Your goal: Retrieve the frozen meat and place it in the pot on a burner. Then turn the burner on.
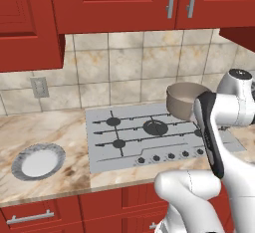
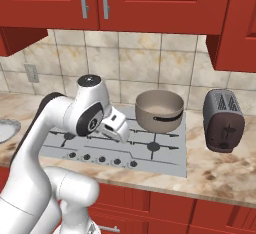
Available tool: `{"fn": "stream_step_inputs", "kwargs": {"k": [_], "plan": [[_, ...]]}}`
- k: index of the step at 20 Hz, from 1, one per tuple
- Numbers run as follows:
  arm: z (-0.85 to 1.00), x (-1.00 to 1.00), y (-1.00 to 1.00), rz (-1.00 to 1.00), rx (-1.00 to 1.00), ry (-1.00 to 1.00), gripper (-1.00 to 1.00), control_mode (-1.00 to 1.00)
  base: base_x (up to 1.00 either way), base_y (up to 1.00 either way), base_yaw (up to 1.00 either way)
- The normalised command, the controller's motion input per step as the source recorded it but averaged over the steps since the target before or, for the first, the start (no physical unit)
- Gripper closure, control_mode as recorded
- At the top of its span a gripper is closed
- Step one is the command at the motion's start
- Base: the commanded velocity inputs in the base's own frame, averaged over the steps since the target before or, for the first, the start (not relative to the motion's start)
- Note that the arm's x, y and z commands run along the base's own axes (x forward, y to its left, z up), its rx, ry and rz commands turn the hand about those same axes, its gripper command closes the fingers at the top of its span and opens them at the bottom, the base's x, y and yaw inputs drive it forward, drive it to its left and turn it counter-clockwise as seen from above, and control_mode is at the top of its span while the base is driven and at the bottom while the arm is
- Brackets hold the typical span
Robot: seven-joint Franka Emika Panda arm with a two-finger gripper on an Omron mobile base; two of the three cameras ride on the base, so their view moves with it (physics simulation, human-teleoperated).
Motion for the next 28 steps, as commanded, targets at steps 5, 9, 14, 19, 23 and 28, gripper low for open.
{"fn": "stream_step_inputs", "kwargs": {"k": [5, 9, 14, 19, 23, 28], "plan": [[-0.20, 0.00, 0.17, 0.06, 0.03, 0.00, -1.00, -1.00, 0.00, 0.00, 0.00], [-0.15, 0.06, 0.05, 0.13, -0.02, 0.13, -1.00, -1.00, 0.00, 0.00, 0.00], [-0.09, 0.16, 0.00, 0.17, -0.08, 0.10, -1.00, -1.00, 0.00, 0.00, 0.00], [-0.23, 0.28, -0.02, 0.16, -0.01, 0.01, -1.00, -1.00, 0.00, 0.00, 0.00], [-0.41, 0.21, 0.00, 0.16, 0.00, -0.01, -1.00, -1.00, 0.00, 0.00, 0.00], [-0.27, 0.08, 0.00, 0.03, 0.00, 0.03, -1.00, -1.00, 0.00, 0.00, 0.00]]}}
